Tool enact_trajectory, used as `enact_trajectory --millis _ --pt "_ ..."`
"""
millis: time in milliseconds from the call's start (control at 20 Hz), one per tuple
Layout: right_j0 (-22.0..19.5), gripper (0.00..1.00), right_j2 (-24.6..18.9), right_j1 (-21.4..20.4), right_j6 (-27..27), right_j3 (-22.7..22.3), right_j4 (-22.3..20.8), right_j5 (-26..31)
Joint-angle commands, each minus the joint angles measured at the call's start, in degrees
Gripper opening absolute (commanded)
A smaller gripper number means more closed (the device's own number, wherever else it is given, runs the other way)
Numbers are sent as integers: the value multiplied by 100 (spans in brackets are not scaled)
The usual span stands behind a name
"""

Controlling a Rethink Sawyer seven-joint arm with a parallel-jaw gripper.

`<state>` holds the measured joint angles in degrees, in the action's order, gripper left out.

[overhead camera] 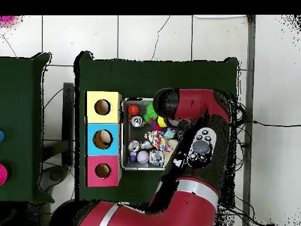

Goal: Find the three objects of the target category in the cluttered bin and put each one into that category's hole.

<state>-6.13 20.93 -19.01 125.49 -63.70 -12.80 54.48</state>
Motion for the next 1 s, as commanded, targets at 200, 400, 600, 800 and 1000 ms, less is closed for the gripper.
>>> enact_trajectory --millis 200,400,600,800,1000 --pt "-302 0 -1038 -160 522 -938 956 -174" --pt "-299 0 -1062 -263 403 -1054 1023 -174" --pt "-263 0 -1057 -390 391 -1178 1075 -171" --pt "-247 0 -1064 -382 378 -1190 1087 -222" --pt "-235 0 -1027 -353 392 -1181 1035 -276"
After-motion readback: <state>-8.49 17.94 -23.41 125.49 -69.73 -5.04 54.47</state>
